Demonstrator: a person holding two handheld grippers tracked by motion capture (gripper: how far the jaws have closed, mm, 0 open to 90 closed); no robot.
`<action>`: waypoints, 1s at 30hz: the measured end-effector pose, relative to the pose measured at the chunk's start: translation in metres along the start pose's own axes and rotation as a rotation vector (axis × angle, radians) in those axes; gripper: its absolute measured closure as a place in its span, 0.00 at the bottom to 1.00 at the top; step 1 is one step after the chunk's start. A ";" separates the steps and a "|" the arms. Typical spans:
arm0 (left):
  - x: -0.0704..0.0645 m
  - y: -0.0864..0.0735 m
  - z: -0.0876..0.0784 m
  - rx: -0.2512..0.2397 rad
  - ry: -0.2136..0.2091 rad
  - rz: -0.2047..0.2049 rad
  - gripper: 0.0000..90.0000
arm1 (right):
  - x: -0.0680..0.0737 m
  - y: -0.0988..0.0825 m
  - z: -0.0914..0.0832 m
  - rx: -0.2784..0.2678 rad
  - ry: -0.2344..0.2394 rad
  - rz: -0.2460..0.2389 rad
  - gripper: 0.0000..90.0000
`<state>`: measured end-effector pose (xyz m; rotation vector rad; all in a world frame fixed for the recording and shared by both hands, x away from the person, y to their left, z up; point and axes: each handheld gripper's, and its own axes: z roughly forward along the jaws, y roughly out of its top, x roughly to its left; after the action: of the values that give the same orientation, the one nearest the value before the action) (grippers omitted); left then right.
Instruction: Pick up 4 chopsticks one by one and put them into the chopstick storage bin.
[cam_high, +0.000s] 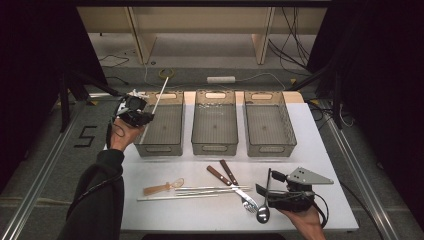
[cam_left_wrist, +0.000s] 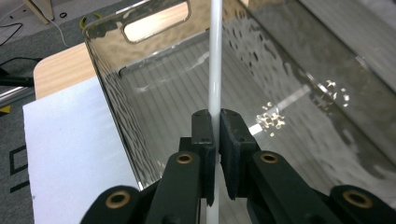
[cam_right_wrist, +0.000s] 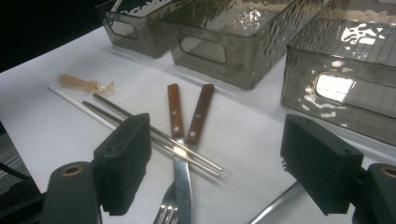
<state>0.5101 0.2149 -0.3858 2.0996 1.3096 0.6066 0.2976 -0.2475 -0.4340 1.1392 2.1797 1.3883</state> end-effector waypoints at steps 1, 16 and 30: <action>0.000 0.000 0.000 0.000 0.000 0.000 0.94 | 0.000 0.000 0.000 0.000 0.000 0.000 0.28; 0.002 -0.013 0.016 0.041 0.002 -0.018 0.94 | 0.000 0.000 0.000 0.003 0.002 0.000 0.28; 0.000 -0.018 0.025 0.076 0.006 -0.023 0.93 | 0.000 0.000 0.000 0.004 0.004 0.004 0.28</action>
<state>0.5149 0.2155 -0.4164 2.1422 1.3783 0.5625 0.2975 -0.2476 -0.4342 1.1446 2.1851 1.3891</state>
